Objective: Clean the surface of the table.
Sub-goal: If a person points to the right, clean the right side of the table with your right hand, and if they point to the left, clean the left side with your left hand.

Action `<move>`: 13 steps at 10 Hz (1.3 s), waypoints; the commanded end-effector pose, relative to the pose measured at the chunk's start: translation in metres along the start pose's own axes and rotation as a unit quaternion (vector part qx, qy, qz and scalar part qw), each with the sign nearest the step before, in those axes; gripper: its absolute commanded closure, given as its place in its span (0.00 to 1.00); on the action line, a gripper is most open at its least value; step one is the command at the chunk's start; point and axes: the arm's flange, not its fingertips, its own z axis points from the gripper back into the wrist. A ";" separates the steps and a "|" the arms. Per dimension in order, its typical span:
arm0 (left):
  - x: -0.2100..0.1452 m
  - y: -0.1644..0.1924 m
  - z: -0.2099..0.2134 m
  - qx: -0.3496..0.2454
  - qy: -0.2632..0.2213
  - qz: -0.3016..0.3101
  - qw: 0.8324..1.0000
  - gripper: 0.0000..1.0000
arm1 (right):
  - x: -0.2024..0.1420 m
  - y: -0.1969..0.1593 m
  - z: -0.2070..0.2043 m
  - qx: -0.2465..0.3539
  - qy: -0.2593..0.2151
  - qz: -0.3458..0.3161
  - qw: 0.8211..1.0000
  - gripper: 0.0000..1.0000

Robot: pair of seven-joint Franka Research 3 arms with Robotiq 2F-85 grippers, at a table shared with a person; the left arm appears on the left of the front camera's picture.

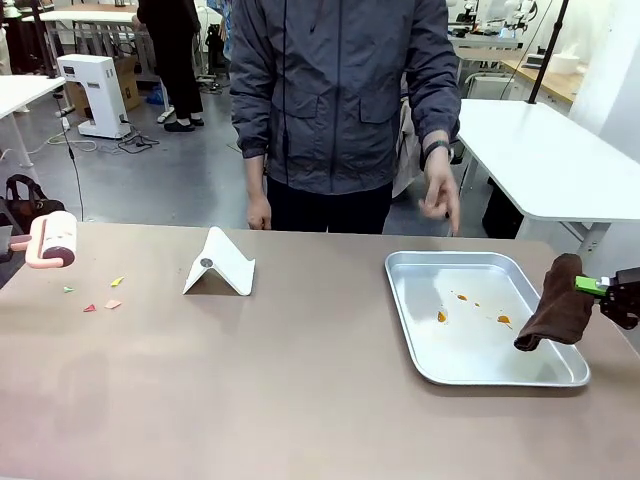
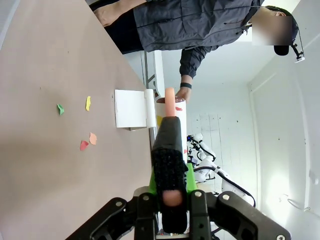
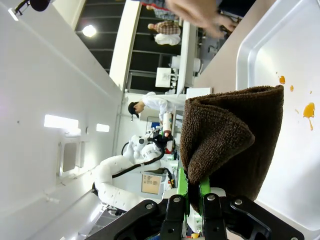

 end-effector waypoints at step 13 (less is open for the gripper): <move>-0.005 -0.005 0.000 0.001 0.001 -0.002 1.000 1.00 | 0.051 0.049 -0.066 -0.212 0.174 0.068 0.959 0.90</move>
